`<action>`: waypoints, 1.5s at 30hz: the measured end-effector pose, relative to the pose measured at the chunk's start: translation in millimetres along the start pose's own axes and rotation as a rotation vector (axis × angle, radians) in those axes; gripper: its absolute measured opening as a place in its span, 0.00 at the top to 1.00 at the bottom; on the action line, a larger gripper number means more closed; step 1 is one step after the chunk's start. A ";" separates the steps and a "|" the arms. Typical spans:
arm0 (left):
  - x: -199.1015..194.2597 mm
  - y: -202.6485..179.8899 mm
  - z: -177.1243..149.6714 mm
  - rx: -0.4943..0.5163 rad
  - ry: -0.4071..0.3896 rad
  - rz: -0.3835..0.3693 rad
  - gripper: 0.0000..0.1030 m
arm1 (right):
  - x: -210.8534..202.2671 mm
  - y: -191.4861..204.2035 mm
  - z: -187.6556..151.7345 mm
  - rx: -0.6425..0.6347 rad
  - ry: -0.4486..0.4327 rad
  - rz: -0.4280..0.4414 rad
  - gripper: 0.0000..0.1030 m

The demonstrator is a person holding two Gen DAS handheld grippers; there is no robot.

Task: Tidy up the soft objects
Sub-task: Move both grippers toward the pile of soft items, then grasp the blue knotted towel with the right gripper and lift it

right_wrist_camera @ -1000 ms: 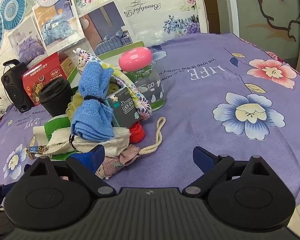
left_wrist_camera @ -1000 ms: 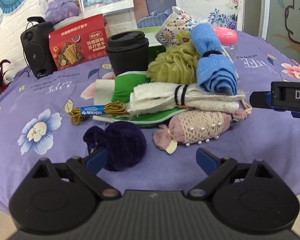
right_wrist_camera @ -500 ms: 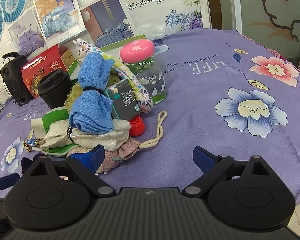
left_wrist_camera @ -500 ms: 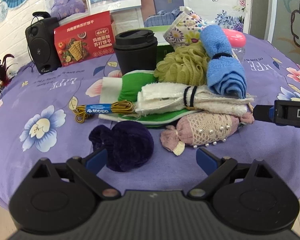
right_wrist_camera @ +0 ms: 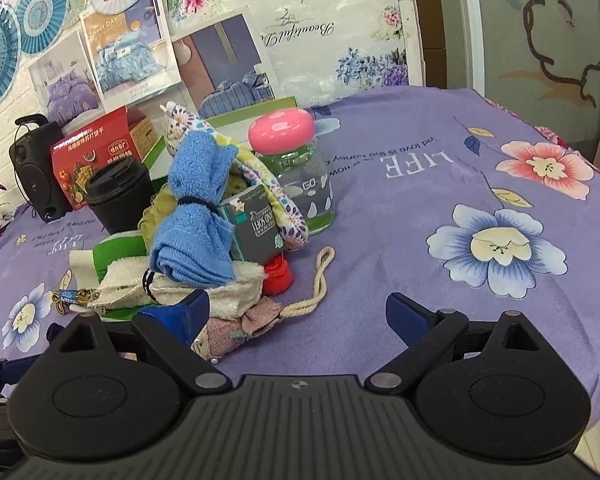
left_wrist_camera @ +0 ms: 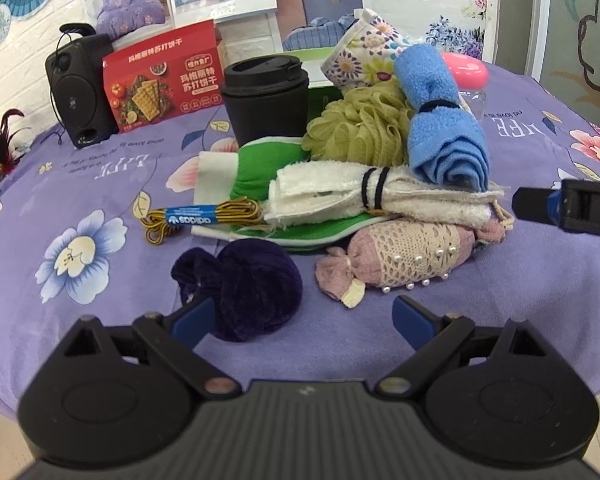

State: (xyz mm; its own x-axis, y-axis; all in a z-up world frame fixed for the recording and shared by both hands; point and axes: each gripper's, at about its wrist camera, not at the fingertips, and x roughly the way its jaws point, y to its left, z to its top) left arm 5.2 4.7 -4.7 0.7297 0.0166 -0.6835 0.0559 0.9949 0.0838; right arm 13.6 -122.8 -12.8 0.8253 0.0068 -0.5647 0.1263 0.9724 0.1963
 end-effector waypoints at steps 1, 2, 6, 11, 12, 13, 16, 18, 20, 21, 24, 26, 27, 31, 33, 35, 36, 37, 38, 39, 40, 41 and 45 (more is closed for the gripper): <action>-0.2 0.2 0.0 0.000 0.000 -0.001 0.10 | 1.6 0.3 -0.6 -0.001 0.009 0.003 0.20; -0.4 0.1 0.0 0.001 -0.002 -0.002 0.10 | 2.7 1.0 -1.5 -0.003 0.016 0.008 0.20; -0.6 -0.4 -0.2 0.004 -0.001 -0.005 0.10 | 4.1 4.5 -4.0 -0.015 0.029 0.011 0.20; -1.2 -0.4 -0.7 0.003 -0.001 -0.008 0.10 | 4.9 3.1 -3.8 -0.008 0.037 0.012 0.20; -1.3 -0.5 -0.7 0.003 -0.001 -0.009 0.10 | 5.6 2.8 -3.7 -0.006 0.040 0.012 0.20; -0.9 -0.6 -0.8 0.004 -0.001 -0.008 0.09 | 6.2 2.5 -3.8 -0.005 0.042 0.012 0.20; -0.4 -0.5 -0.9 0.004 0.003 -0.011 0.10 | 8.0 3.2 -3.7 -0.008 0.048 0.013 0.20; 0.5 -0.3 -0.6 0.004 0.005 -0.012 0.10 | 8.4 3.6 -3.9 -0.008 0.050 0.015 0.20; 0.7 -0.1 -0.5 0.005 0.005 -0.012 0.10 | 8.6 3.9 -3.9 -0.009 0.050 0.019 0.20; 0.8 0.1 -0.5 0.008 0.007 -0.010 0.10 | 8.5 3.6 -4.0 -0.008 0.050 0.020 0.20; -3.8 10.4 0.0 0.008 -0.015 0.018 0.10 | 7.4 1.6 -3.7 -0.013 0.044 0.015 0.20; -7.9 22.4 -1.8 0.012 -0.028 0.039 0.10 | 7.1 -3.3 -2.9 -0.002 0.044 0.001 0.20; -10.5 28.3 -5.1 0.018 -0.036 0.048 0.10 | 6.5 -6.9 -2.6 0.004 0.043 -0.002 0.20; -20.6 51.1 -22.2 0.026 -0.028 0.072 0.10 | 2.9 -18.7 -3.0 0.023 0.036 -0.004 0.20; -24.8 61.5 -28.1 0.003 -0.025 0.067 0.10 | 2.9 -24.1 -3.3 0.035 0.034 -0.011 0.20; -24.4 67.9 -28.0 -0.019 -0.030 0.068 0.10 | 5.5 -26.5 -4.2 0.046 0.033 -0.009 0.20; -22.3 68.9 -25.8 -0.023 -0.032 0.073 0.10 | 8.4 -26.3 -4.5 0.052 0.039 0.002 0.20; -20.4 69.3 -23.0 -0.026 -0.037 0.078 0.10 | 11.3 -25.4 -4.9 0.056 0.046 0.021 0.20; -18.0 69.4 -19.6 -0.027 -0.042 0.078 0.10 | 14.5 -23.1 -5.0 0.055 0.055 0.046 0.20; -15.8 69.5 -16.0 -0.029 -0.046 0.069 0.10 | 17.8 -19.3 -5.0 0.048 0.066 0.072 0.20; -13.2 68.2 -11.7 -0.030 -0.047 0.054 0.10 | 21.1 -14.2 -4.7 0.038 0.077 0.092 0.20; -10.4 66.3 -7.6 -0.027 -0.047 0.034 0.10 | 24.1 -9.2 -4.2 0.025 0.085 0.101 0.20; 4.1 52.5 3.4 0.018 -0.043 0.016 0.10 | 29.8 10.9 -7.2 -0.019 0.099 0.118 0.20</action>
State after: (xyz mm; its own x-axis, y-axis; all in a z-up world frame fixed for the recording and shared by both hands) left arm 13.4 56.7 -0.6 0.7591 0.0276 -0.6504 0.0559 0.9926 0.1074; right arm 35.6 -110.2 -33.3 0.7753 0.1436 -0.6150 0.0204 0.9676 0.2516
